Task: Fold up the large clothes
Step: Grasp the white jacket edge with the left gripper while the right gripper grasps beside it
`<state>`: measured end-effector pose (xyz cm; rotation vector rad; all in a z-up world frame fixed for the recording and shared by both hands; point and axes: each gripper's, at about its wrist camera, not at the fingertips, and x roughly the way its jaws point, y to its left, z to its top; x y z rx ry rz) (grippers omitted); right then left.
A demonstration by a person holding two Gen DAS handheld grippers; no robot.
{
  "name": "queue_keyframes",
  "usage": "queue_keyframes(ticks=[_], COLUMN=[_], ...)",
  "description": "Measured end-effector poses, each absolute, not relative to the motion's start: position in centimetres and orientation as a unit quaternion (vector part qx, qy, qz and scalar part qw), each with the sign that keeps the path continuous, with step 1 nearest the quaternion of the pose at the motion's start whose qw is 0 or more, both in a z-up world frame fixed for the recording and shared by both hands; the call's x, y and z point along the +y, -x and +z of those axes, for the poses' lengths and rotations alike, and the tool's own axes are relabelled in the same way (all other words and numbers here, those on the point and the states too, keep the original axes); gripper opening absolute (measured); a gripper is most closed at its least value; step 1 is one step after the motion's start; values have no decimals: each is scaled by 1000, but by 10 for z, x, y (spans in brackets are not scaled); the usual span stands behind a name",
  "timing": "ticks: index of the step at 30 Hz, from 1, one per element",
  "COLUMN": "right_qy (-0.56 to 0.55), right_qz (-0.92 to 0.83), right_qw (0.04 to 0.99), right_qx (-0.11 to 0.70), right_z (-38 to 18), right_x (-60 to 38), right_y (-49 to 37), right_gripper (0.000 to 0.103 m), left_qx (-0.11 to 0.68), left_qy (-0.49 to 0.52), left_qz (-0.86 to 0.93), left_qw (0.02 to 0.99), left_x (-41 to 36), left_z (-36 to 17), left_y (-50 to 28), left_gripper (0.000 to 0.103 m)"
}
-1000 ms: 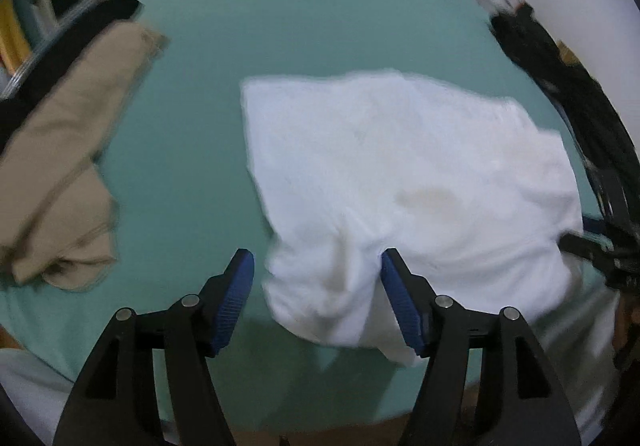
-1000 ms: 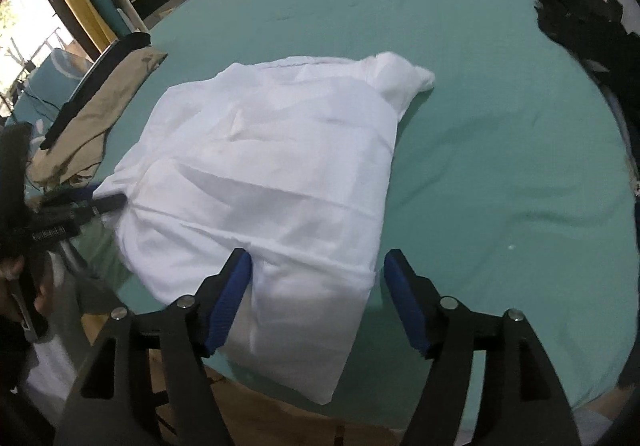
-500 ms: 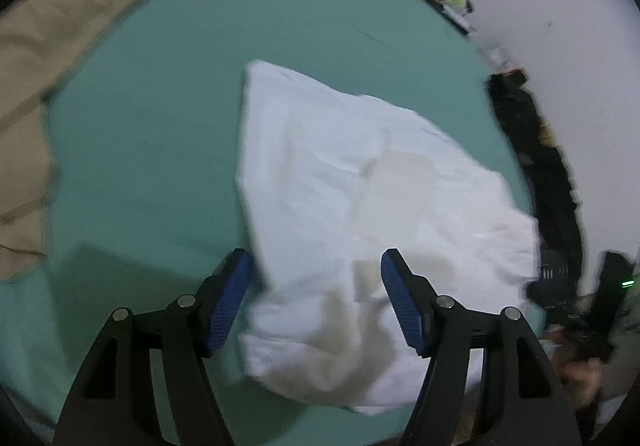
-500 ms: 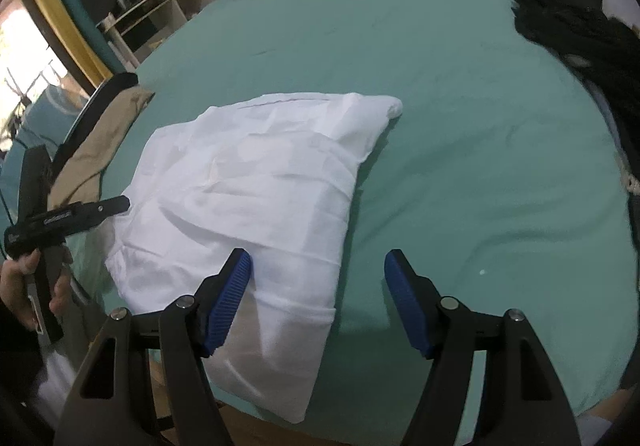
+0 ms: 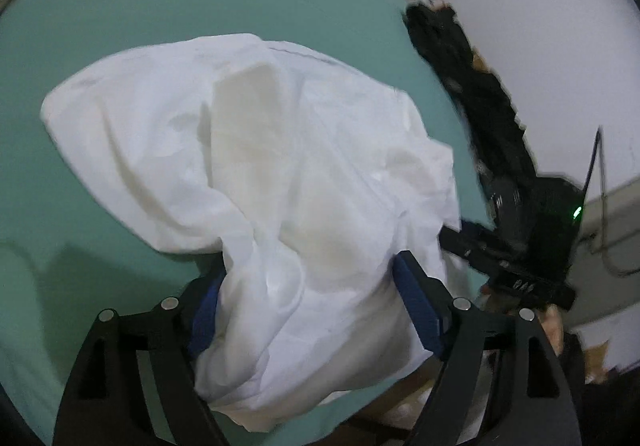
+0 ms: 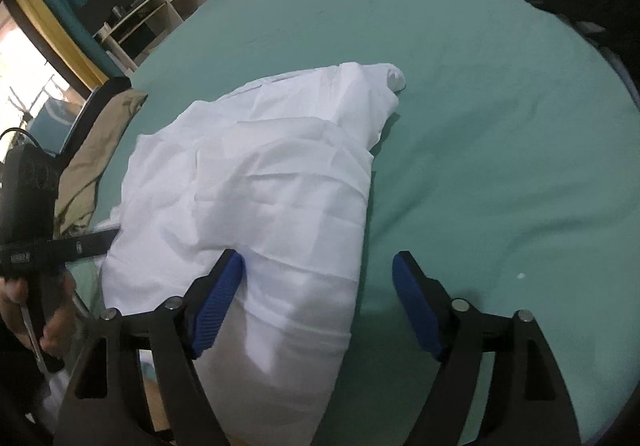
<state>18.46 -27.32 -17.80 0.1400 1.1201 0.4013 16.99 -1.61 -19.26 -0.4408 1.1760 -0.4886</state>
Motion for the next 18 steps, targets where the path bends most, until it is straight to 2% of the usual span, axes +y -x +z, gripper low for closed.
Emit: queue_keyframes(ticks=[6,10,18], right_qy=[-76,-91,-99], right_qz=[198,199,206], right_qw=[823,820,821], right_qx=[528,528,524], right_z=[-178,-181,-185], right_x=[-277,-278,-278], right_y=[-182,-182,-182], right_gripper=[78,78,78], left_qx=[510,532,532], left_qy=[207,237,229], left_qz=[-209,-209,-252], left_qw=[808,786,776], left_x=[-7,-3,-25], left_z=[-178,-197,-196], left_y=[-171,-177,-176], left_gripper=[81,85,85])
